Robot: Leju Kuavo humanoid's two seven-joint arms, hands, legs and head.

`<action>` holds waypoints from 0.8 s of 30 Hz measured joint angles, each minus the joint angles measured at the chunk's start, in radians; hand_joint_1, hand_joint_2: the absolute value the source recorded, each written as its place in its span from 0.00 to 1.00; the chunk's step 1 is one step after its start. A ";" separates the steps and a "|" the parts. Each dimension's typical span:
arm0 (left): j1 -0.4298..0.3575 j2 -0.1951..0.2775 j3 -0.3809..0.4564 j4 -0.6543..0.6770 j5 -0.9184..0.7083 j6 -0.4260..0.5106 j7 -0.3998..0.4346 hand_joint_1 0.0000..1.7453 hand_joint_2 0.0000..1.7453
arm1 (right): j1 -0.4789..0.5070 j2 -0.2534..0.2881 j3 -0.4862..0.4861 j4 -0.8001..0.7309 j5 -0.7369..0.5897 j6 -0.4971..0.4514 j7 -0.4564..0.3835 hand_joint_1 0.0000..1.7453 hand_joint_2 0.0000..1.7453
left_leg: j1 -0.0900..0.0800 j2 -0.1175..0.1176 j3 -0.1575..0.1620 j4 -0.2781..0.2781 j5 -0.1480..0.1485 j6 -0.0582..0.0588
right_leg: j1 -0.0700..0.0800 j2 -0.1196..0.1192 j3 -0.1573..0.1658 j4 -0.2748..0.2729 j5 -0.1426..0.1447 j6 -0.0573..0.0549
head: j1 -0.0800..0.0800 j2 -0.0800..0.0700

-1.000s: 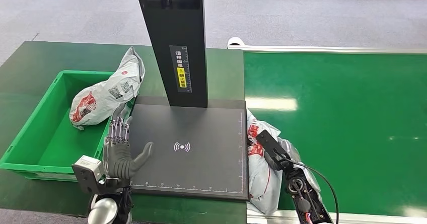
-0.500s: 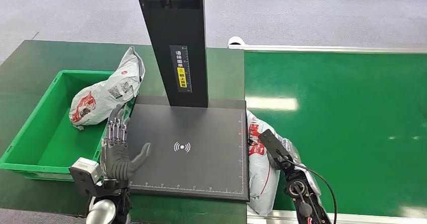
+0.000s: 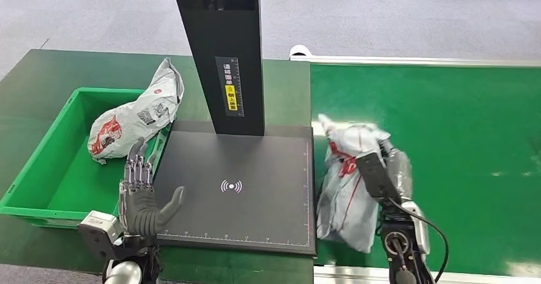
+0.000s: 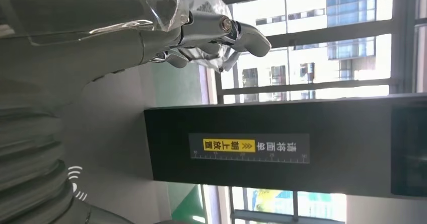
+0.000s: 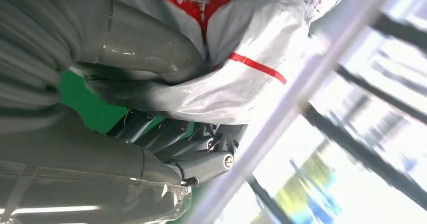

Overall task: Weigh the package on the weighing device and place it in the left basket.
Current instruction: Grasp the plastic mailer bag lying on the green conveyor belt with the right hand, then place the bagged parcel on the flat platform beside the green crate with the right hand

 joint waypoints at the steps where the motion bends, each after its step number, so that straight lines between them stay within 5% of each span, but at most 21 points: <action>1: 0.002 -0.002 0.002 -0.002 -0.002 0.000 -0.003 0.00 1.00 | 0.006 -0.004 -0.003 -0.054 -0.003 -0.025 -0.012 1.00 1.00 | 0.000 0.000 0.000 0.000 0.000 0.000 | 0.000 0.000 0.000 0.000 0.000 0.000 | 0.000 0.000; 10: 0.002 -0.014 0.016 -0.007 -0.011 -0.003 -0.010 0.00 1.00 | 0.046 -0.017 -0.043 -0.316 -0.029 -0.115 -0.072 1.00 1.00 | 0.000 0.000 0.001 0.000 0.000 0.000 | 0.000 0.000 0.001 0.000 0.000 0.000 | 0.000 0.000; 17: -0.018 -0.017 0.031 -0.007 -0.024 0.001 -0.033 0.00 1.00 | 0.021 -0.023 -0.027 -0.305 -0.079 0.044 -0.053 1.00 1.00 | 0.000 0.000 0.001 0.000 0.000 0.000 | 0.000 -0.001 0.002 0.000 0.000 0.000 | 0.000 0.000; 24: -0.032 -0.017 0.045 -0.009 -0.025 0.002 -0.035 0.00 1.00 | -0.008 -0.024 -0.006 -0.260 -0.081 0.056 -0.053 1.00 1.00 | 0.000 -0.001 0.001 0.000 0.001 0.000 | 0.000 -0.003 0.002 0.000 0.000 0.000 | 0.000 0.000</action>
